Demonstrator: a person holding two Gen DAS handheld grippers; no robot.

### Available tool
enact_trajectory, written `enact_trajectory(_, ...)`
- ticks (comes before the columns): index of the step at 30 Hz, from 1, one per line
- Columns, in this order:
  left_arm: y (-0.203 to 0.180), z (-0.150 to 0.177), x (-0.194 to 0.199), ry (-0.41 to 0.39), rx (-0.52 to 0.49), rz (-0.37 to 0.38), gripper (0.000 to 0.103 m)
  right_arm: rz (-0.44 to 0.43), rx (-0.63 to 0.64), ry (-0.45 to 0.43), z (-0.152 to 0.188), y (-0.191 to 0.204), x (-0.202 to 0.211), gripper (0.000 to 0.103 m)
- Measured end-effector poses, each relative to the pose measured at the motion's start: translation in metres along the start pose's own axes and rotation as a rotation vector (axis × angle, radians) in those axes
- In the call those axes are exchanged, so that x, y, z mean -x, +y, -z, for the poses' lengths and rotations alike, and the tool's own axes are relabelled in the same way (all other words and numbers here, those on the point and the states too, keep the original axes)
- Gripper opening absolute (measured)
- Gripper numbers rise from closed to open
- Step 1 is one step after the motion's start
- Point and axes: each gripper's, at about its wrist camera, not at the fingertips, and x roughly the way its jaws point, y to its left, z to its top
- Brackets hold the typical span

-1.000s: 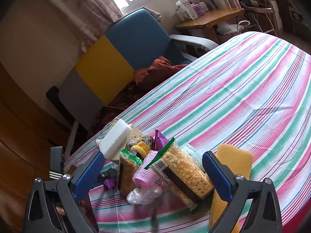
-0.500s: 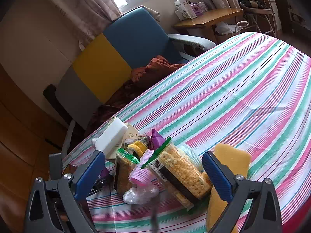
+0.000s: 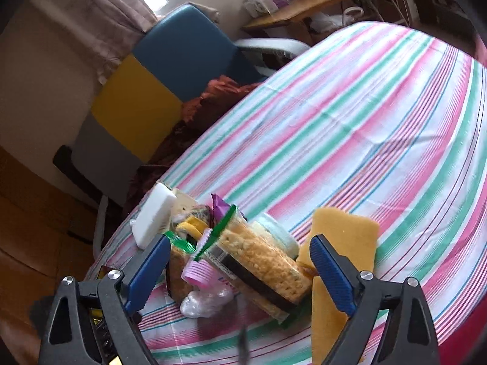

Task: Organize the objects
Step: 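Carry the purple packet into the gold tray with the left gripper while the right gripper grasps the granola bar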

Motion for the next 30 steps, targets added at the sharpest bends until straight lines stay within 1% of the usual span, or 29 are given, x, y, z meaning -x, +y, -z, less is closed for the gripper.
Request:
enact_trajectory(3,0.0,0.008,0.013,-0.021,-0.004,0.025,0.045,0.038,0.044,0.031,0.004,0.008,-0.007,0.095)
enact_trajectory(7,0.004,0.017,0.031,-0.048,0.016,0.067,0.045,0.12,0.143,0.07,0.01,0.024,-0.019,0.095)
enact_trajectory(11,0.012,0.027,0.052,-0.077,0.038,0.088,0.046,0.211,0.186,0.105,0.013,0.029,-0.032,0.095)
enact_trajectory(14,0.02,0.035,0.066,-0.095,0.063,0.099,0.046,0.245,0.218,0.136,0.017,0.03,-0.042,0.095)
enact_trajectory(16,0.026,0.04,0.073,-0.106,0.079,0.103,0.046,0.288,0.258,0.151,0.021,0.034,-0.047,0.094)
enact_trajectory(17,0.029,0.042,0.075,-0.11,0.084,0.104,0.046,0.299,0.266,0.158,0.022,0.033,-0.048,0.092)
enact_trajectory(18,0.032,0.044,0.078,-0.116,0.09,0.104,0.046,0.311,0.272,0.16,0.023,0.033,-0.048,0.083)
enact_trajectory(19,0.035,0.046,0.081,-0.122,0.097,0.103,0.046,0.32,0.273,0.157,0.023,0.033,-0.048,0.068)
enact_trajectory(20,0.039,0.048,0.085,-0.129,0.106,0.102,0.046,0.315,0.268,0.151,0.023,0.032,-0.046,0.059)
enact_trajectory(21,0.041,0.05,0.088,-0.133,0.113,0.102,0.046,0.308,0.261,0.137,0.022,0.031,-0.042,0.046)
enact_trajectory(23,0.047,0.055,0.096,-0.146,0.127,0.099,0.046,0.303,0.252,0.097,0.02,0.031,-0.032,0.044)
enact_trajectory(25,0.053,0.058,0.106,-0.163,0.134,0.09,0.046,0.274,0.247,0.062,0.021,0.035,-0.018,0.041)
enact_trajectory(27,0.063,0.062,0.118,-0.185,0.147,0.076,0.046,0.258,0.266,0.033,0.026,0.042,-0.003,0.041)
enact_trajectory(30,0.08,0.068,0.132,-0.211,0.176,0.06,0.046,0.196,0.306,-0.005,0.036,0.064,0.024,0.041)
